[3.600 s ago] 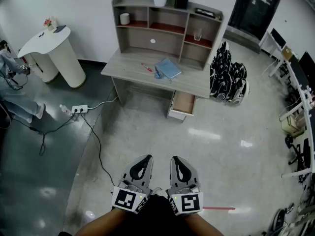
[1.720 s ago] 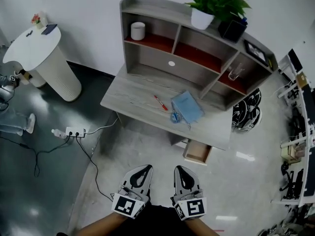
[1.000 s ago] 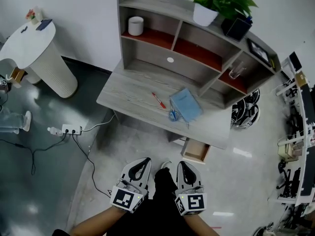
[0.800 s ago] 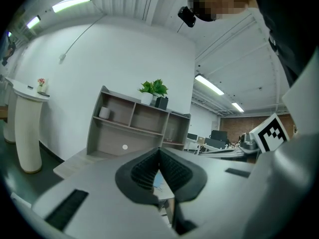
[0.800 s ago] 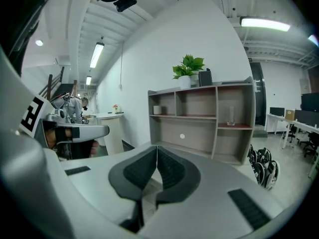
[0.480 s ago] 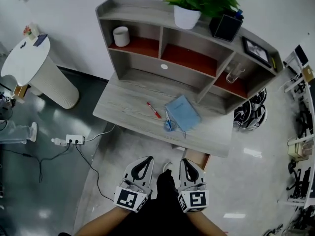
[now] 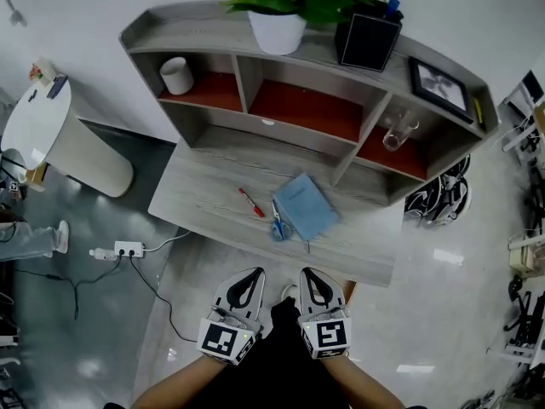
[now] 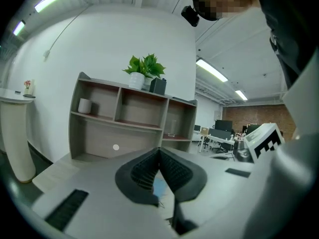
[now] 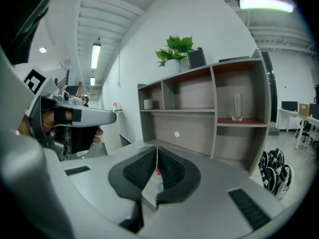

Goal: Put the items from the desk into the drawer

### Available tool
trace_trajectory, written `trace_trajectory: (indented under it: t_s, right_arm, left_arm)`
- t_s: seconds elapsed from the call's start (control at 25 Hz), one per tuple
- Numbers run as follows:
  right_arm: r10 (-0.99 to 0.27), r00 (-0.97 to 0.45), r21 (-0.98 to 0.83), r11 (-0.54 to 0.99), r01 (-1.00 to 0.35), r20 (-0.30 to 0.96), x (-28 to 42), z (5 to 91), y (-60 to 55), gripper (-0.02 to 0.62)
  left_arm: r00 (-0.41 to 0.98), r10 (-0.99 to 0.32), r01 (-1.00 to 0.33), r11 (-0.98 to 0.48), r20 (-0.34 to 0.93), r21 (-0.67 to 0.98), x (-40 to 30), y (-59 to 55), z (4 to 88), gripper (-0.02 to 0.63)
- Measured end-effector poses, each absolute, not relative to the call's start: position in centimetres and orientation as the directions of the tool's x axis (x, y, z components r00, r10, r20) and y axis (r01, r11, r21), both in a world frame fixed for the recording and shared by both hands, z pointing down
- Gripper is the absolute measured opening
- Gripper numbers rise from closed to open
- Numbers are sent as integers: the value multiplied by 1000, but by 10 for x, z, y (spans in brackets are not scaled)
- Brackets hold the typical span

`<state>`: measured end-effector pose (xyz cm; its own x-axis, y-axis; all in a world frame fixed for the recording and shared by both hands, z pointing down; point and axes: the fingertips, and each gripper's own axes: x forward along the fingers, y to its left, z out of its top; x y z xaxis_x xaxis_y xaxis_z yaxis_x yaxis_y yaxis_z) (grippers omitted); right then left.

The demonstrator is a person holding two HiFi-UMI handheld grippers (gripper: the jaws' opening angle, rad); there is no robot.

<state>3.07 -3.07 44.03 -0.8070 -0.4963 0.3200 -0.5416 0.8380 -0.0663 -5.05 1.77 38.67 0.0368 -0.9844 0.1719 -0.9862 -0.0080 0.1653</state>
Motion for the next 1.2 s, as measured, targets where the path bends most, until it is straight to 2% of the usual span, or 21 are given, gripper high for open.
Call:
trace_trajectory:
  t_s: [0.2,0.4,0.72,0.96,1.0,1.08,1.2]
  right_arm:
    - [-418,-804,-24,882,-471,422,26,484,-64,20]
    - [-351,-797,-8,913,-407,492,12,509,-76,20]
    - [-372,-740,-4,892,-452,560,-13,543,-109,20]
    - [-236,-699,37,957,-287,675,-27,602,-126,21]
    - [-218,-685,43,964,-263,695,-28,613,-129,28]
    - [-178,-650,46,975,-216,739,-27,636,-135,133]
    - [-153,-571,83,986,-146,806,-23,668,-145,164]
  left_arm:
    - [-20,-982,-986,50,187,160,-55,-3,395,3]
    - [26,-982,-995,-8,187,100,-54,-18,402,3]
    - [-5,-965,-984,51,262,169,-85,-39,459,3]
    - [49,-964,-983,0,260,186,-77,-55,470,3]
    - [45,-964,-982,6,260,191,-77,-56,472,3]
    - [28,-964,-979,27,266,200,-78,-58,477,3]
    - [11,-960,-977,49,279,209,-80,-61,486,3]
